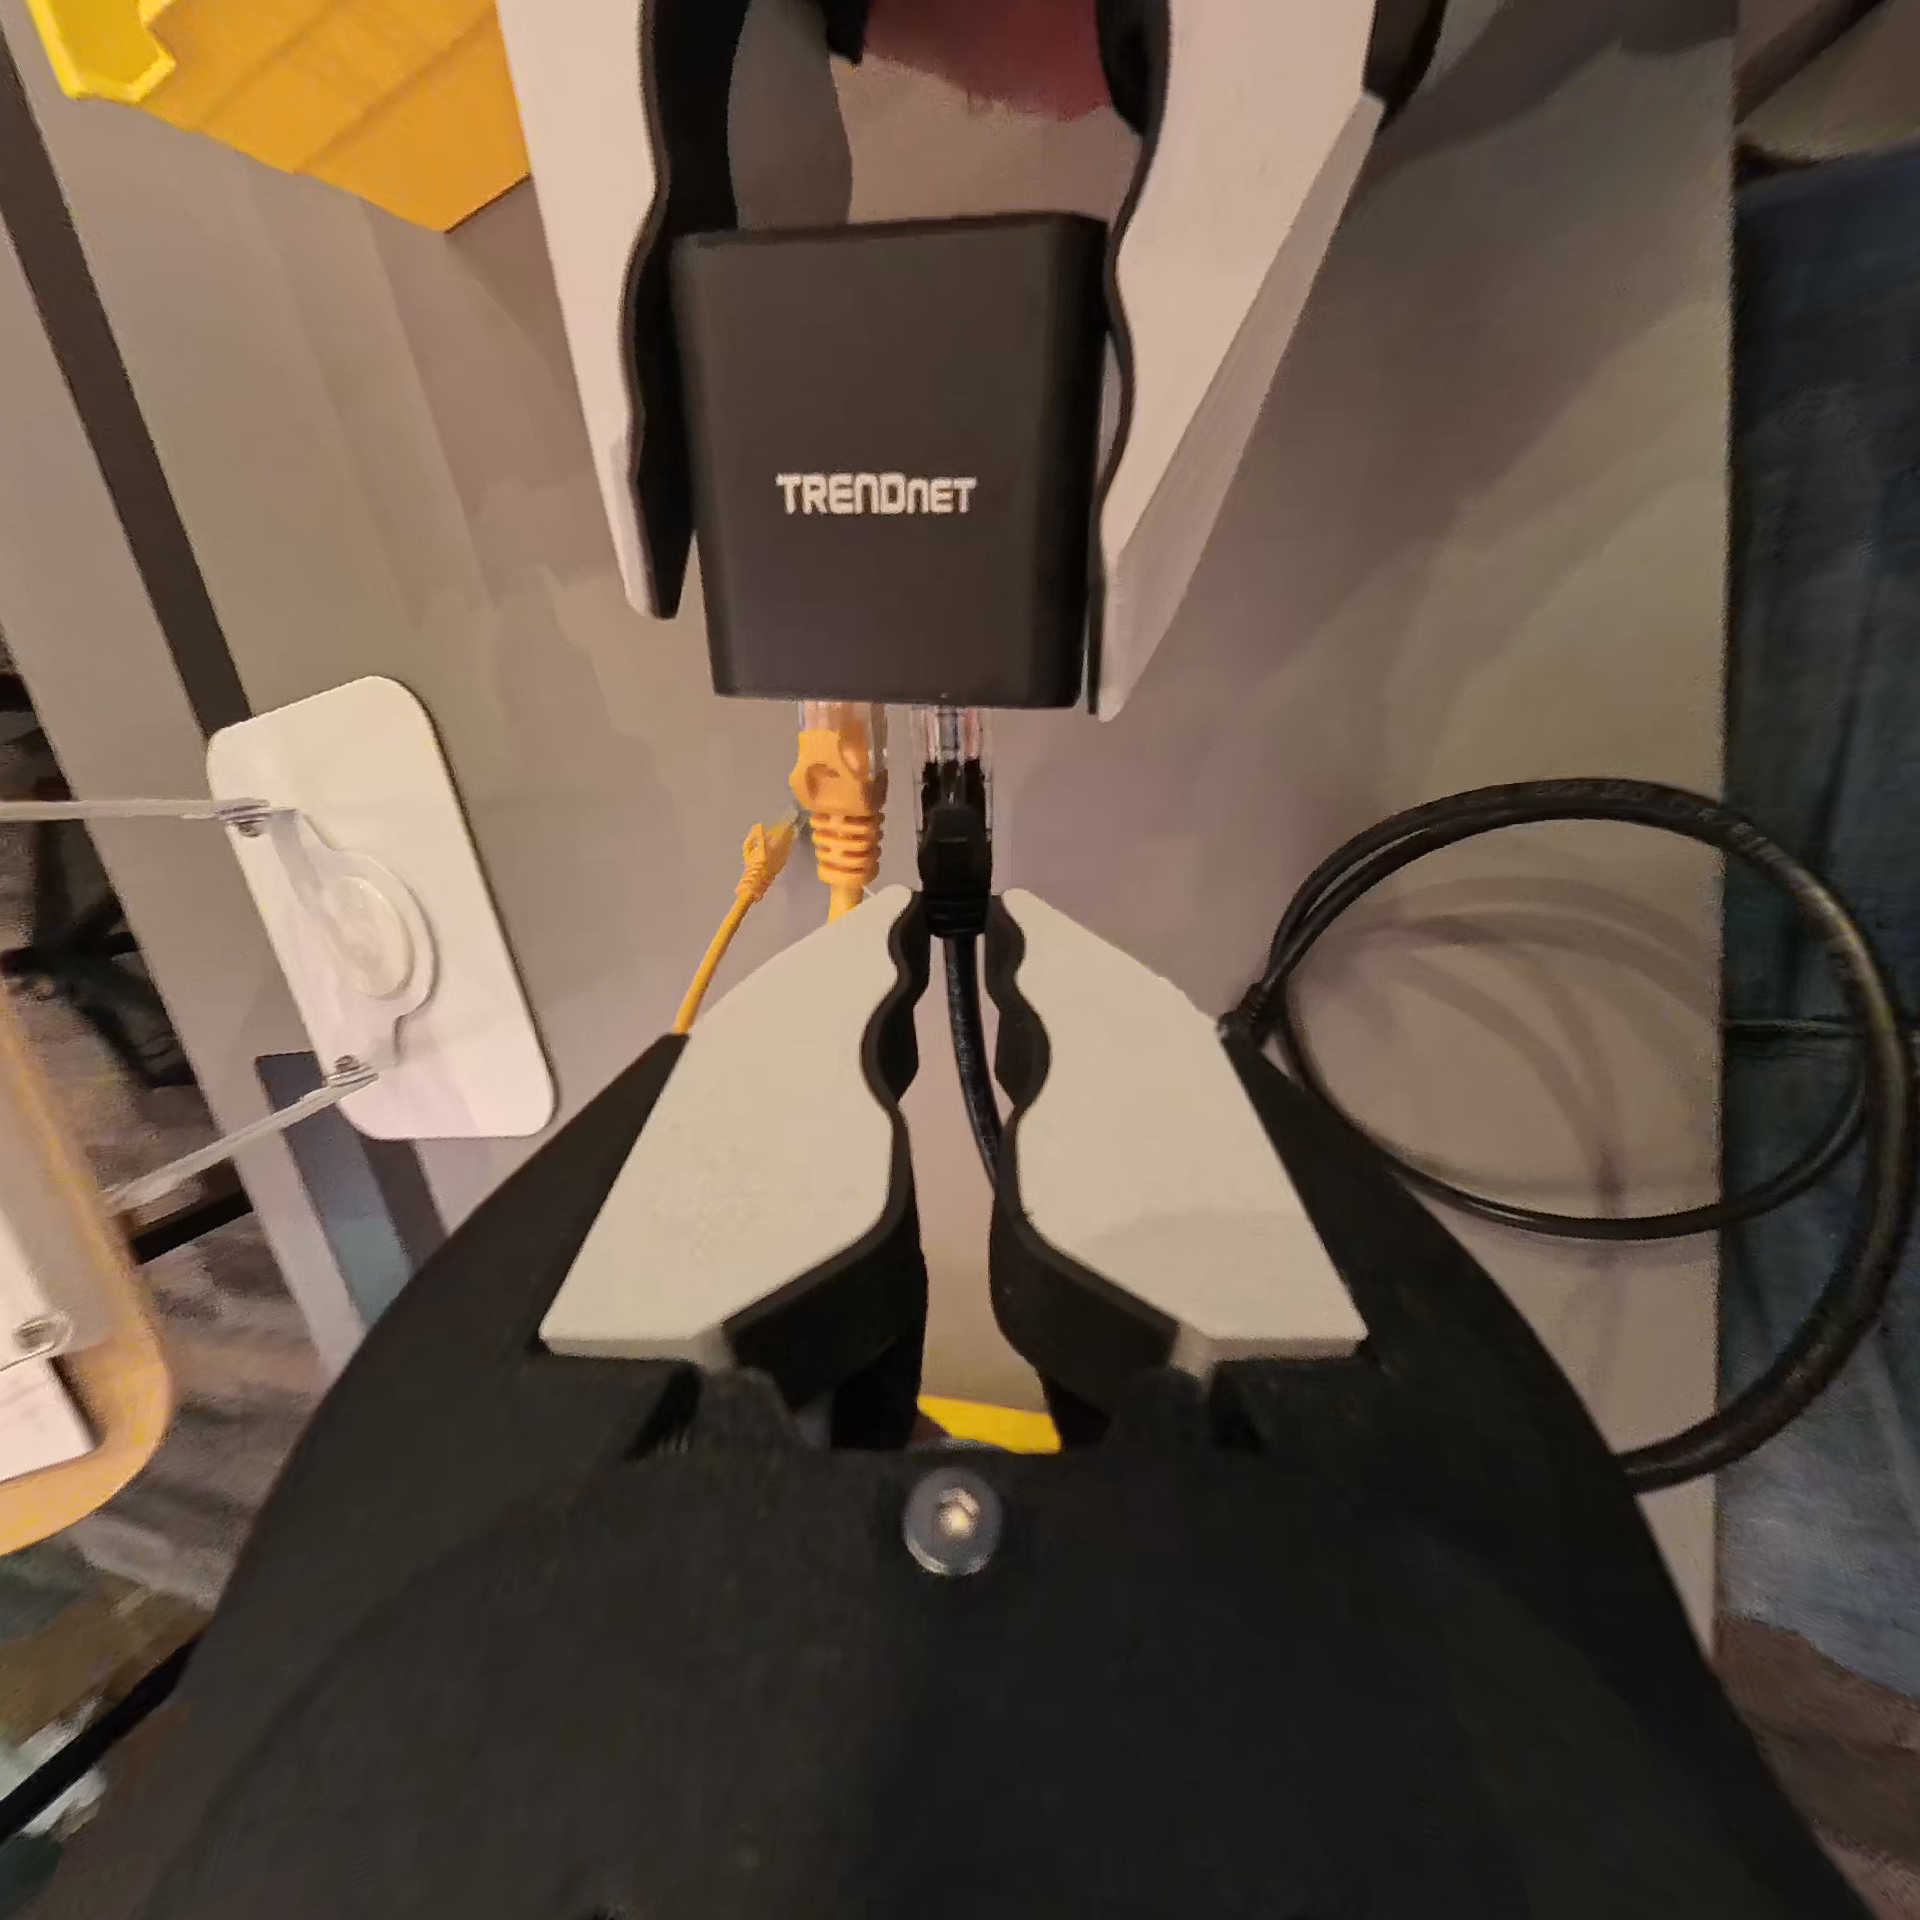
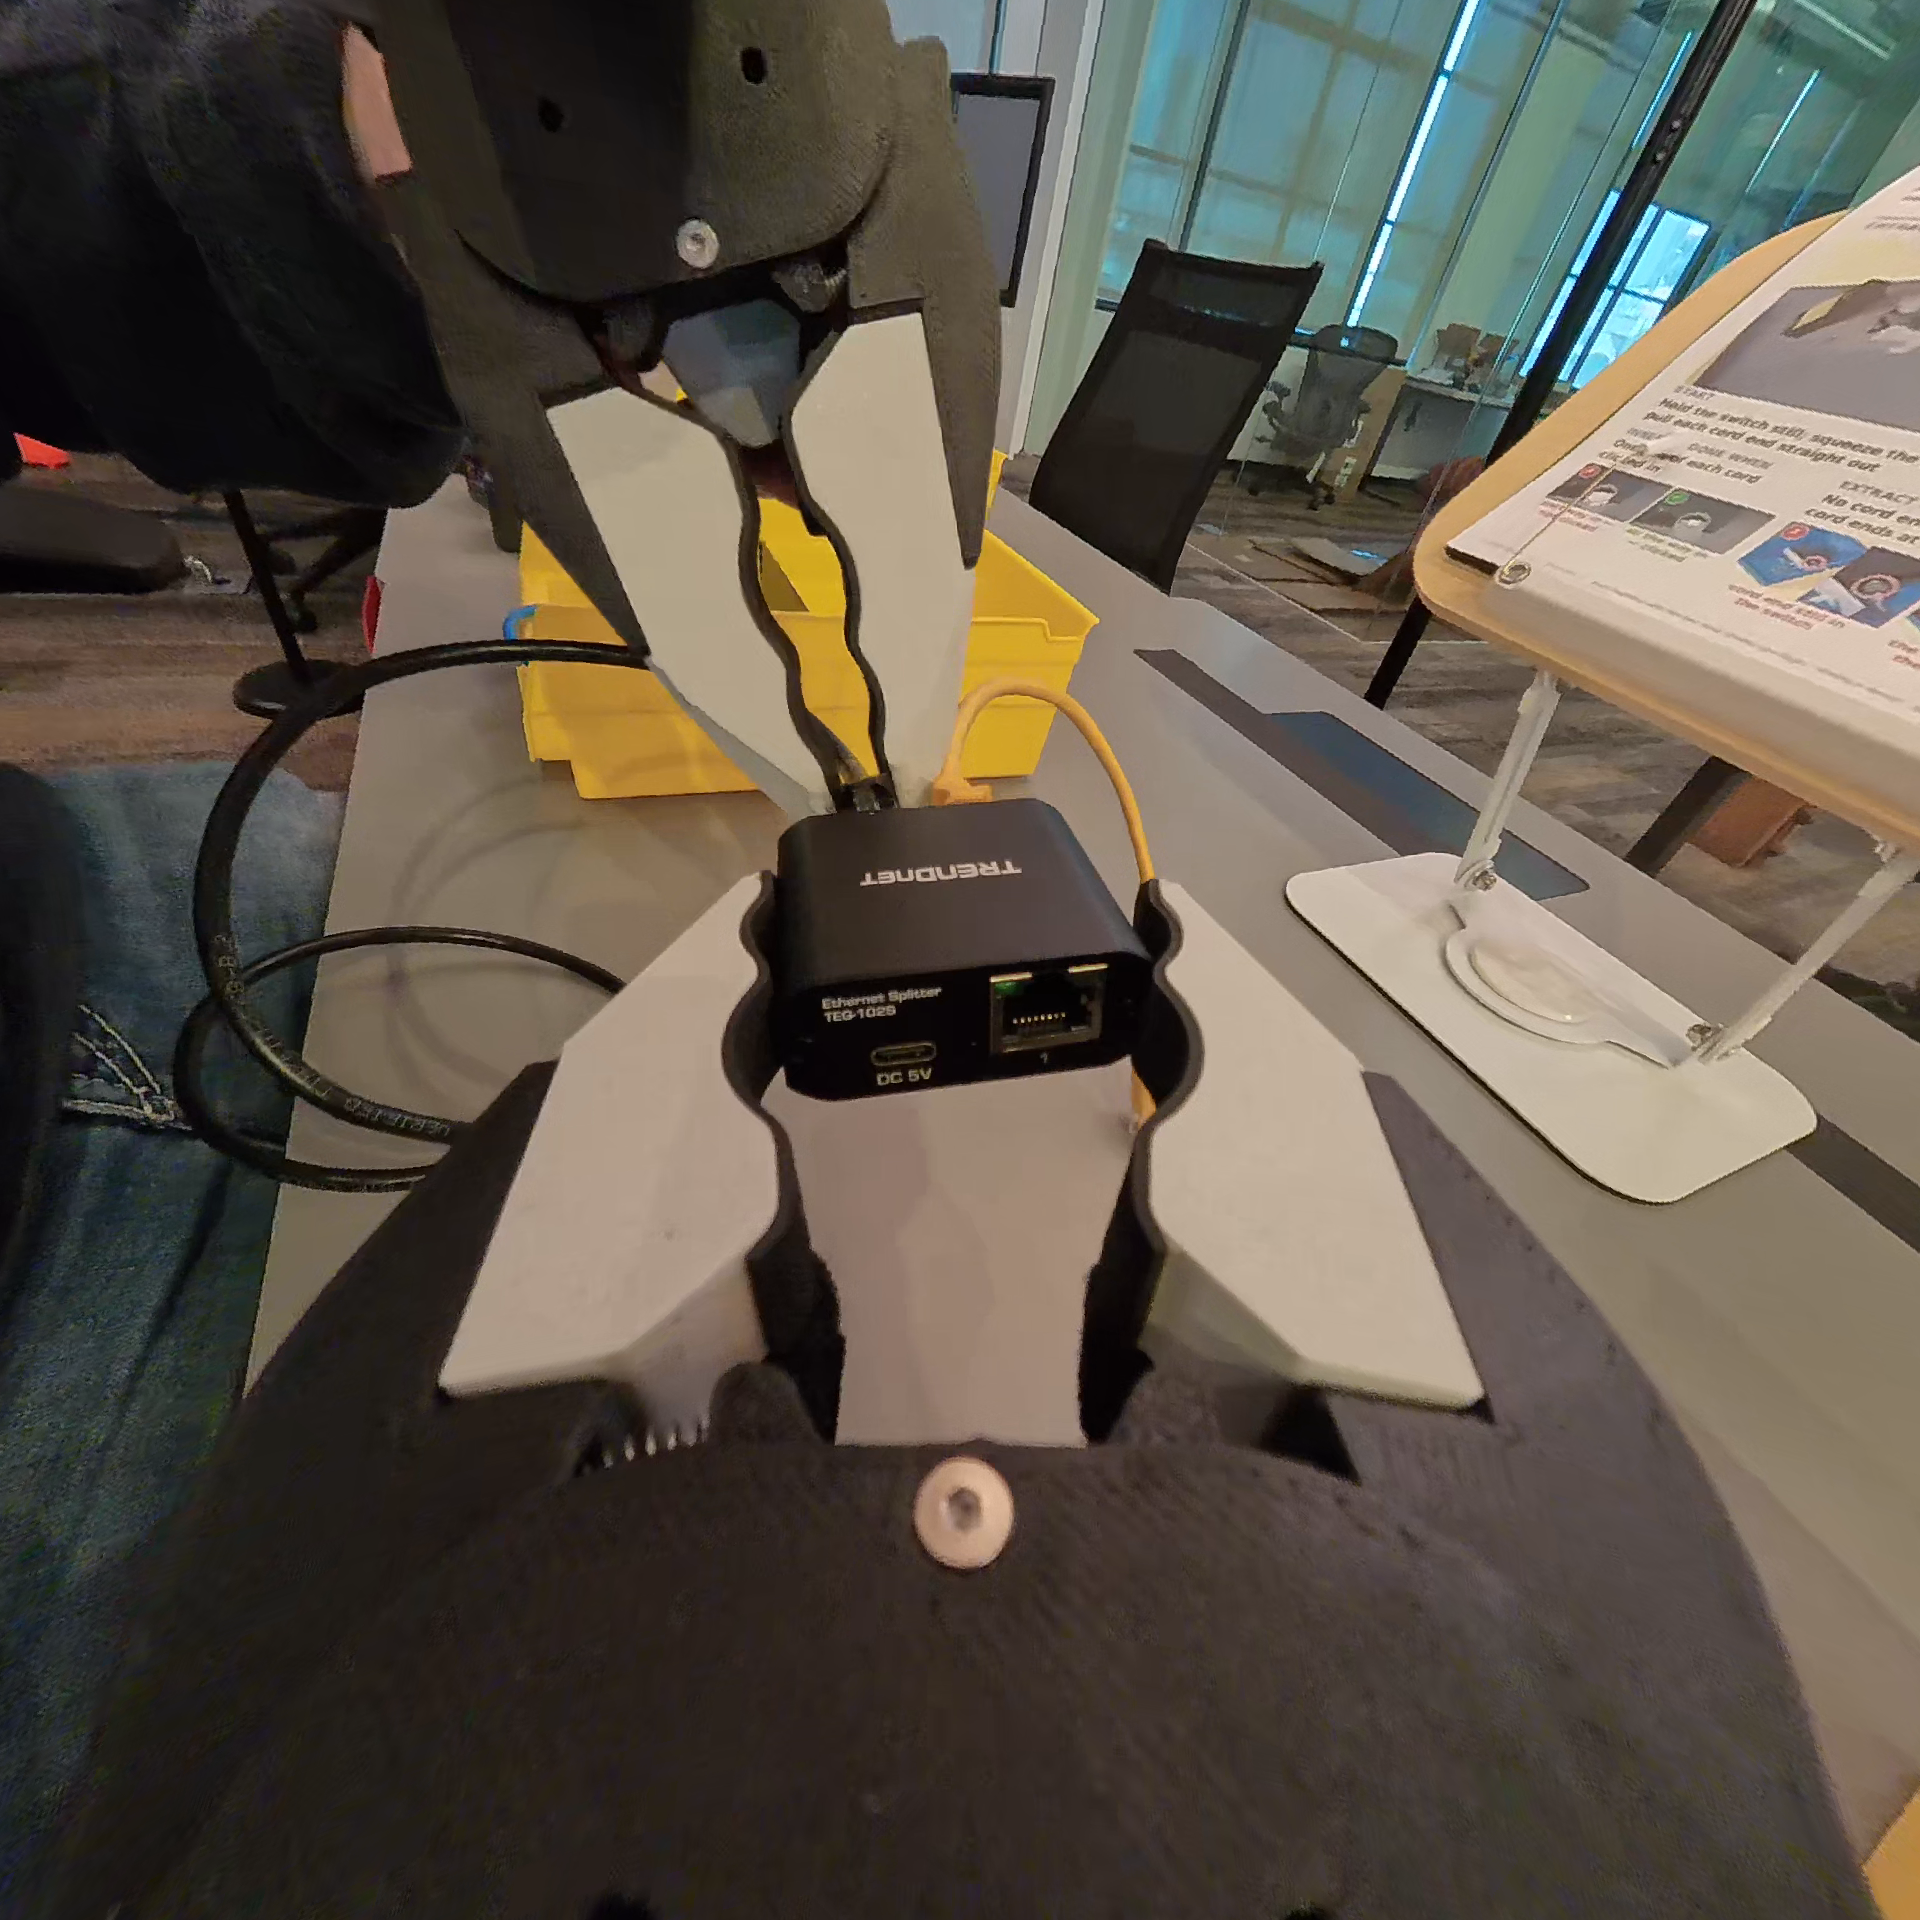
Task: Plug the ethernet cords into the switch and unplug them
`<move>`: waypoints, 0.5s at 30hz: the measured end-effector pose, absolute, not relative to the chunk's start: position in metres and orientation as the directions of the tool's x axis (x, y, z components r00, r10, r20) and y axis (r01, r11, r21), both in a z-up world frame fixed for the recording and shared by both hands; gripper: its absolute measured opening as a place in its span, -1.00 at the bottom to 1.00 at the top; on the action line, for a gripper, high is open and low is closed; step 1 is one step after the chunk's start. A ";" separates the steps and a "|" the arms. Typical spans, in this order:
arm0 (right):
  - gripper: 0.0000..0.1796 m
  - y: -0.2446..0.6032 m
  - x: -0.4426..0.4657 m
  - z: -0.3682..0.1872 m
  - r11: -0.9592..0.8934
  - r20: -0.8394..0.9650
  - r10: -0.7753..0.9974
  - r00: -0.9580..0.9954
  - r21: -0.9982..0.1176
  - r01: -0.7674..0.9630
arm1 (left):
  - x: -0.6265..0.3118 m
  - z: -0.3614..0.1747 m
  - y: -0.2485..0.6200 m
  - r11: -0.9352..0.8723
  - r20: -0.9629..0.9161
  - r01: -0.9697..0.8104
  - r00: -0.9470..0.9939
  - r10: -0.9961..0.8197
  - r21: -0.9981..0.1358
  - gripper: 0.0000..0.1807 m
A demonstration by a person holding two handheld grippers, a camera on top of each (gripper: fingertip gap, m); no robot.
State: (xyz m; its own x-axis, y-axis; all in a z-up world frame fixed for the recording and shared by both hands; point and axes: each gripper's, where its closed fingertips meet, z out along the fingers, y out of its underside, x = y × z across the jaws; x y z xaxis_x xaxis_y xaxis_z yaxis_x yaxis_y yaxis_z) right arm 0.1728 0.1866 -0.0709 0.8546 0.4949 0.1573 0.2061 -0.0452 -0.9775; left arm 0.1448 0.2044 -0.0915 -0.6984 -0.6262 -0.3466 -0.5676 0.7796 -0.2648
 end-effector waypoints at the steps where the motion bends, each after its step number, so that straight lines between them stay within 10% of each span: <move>1: -0.25 0.187 0.173 -0.071 -0.047 0.154 0.496 0.854 -0.978 0.204 | 0.145 -0.092 0.205 0.787 -0.366 -0.565 -0.698 -0.615 -0.246 -0.90; 15: -0.25 0.188 0.177 -0.072 -0.077 0.199 0.465 0.863 -0.962 0.263 | 0.153 -0.088 0.214 0.860 -0.598 -0.511 -0.689 -0.409 0.001 -0.90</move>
